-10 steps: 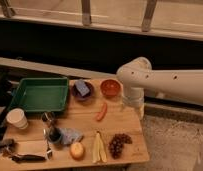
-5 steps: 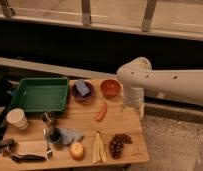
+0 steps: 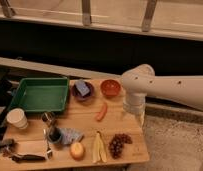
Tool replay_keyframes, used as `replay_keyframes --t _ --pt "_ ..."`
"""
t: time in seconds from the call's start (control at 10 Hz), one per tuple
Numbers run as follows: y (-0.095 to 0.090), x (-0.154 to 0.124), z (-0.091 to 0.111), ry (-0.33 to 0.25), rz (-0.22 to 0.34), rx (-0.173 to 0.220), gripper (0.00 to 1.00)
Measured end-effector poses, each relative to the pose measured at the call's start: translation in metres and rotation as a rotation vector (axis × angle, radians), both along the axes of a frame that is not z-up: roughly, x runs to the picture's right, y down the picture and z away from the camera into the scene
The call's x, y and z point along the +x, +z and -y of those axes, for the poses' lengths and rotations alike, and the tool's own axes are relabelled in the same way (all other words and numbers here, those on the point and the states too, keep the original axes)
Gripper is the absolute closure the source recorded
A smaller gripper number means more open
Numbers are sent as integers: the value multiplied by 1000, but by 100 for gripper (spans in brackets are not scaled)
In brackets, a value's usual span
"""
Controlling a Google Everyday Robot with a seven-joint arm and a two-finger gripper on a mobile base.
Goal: Place grapes in red bowl
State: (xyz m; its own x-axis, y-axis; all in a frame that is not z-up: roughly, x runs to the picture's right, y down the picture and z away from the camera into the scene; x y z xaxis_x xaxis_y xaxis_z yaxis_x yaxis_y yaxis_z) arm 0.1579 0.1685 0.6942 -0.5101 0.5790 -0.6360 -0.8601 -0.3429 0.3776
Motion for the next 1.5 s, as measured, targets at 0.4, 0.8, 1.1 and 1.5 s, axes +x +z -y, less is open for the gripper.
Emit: replay_keyframes --t 0.4,0.8,1.1,1.5 --pt "13 -19 -59 101 113 -134 35" --pt "16 -40 -88 127 180 -217 35" --pt "29 -55 -109 135 235 -256 35" --pt "61 -55 -130 116 237 -281 45"
